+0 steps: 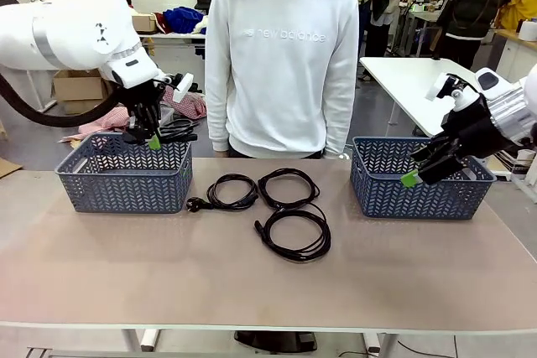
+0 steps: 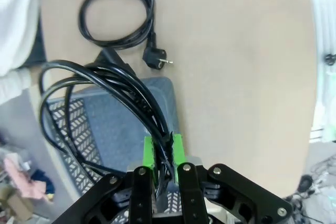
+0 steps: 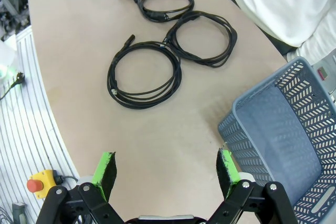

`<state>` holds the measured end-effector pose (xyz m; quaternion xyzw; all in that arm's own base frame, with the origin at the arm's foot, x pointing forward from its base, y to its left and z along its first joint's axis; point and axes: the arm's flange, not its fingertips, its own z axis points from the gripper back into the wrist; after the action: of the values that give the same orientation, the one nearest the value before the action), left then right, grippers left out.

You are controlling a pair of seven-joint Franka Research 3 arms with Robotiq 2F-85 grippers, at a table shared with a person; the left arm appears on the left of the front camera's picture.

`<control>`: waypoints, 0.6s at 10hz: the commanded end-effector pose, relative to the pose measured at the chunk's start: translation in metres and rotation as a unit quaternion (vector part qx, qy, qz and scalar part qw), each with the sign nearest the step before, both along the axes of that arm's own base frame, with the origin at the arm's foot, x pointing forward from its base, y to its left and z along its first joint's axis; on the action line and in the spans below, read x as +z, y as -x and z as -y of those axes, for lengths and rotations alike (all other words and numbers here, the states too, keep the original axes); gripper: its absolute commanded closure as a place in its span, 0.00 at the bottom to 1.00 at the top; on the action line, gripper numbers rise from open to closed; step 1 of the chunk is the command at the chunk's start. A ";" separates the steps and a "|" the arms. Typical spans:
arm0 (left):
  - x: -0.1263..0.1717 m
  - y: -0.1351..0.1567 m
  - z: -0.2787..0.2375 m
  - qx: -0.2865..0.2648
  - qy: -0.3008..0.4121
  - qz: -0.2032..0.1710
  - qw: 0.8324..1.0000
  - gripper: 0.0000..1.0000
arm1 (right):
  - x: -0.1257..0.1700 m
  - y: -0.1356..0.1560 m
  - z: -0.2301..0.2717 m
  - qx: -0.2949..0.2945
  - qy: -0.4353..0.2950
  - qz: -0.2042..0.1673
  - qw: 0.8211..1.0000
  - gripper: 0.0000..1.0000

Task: Organize the cables according to human instructions.
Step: Pick up a bundle of cables and place it in the basket indicated by the human.

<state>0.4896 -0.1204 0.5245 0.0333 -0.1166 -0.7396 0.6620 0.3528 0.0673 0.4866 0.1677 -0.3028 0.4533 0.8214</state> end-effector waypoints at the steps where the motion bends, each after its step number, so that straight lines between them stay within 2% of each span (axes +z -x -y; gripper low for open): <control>1: 0.002 0.002 0.001 -0.010 -0.005 0.002 1.000 1.00 | -0.001 -0.003 0.002 0.014 -0.007 0.006 1.000 0.00; 4: 0.002 0.002 0.001 -0.010 -0.005 0.002 1.000 1.00 | -0.001 -0.003 0.002 0.014 -0.007 0.006 1.000 0.00; 5: -0.001 0.001 0.004 -0.005 -0.002 -0.002 1.000 0.84 | -0.001 -0.003 0.002 0.014 -0.007 0.006 1.000 0.00; 6: -0.002 -0.002 -0.010 0.005 -0.005 0.012 1.000 0.84 | -0.001 -0.003 0.002 0.014 -0.007 0.006 1.000 0.00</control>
<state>0.4899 -0.1210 0.5220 0.0337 -0.1139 -0.7410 0.6609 0.3528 0.0673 0.4865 0.1678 -0.3029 0.4533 0.8213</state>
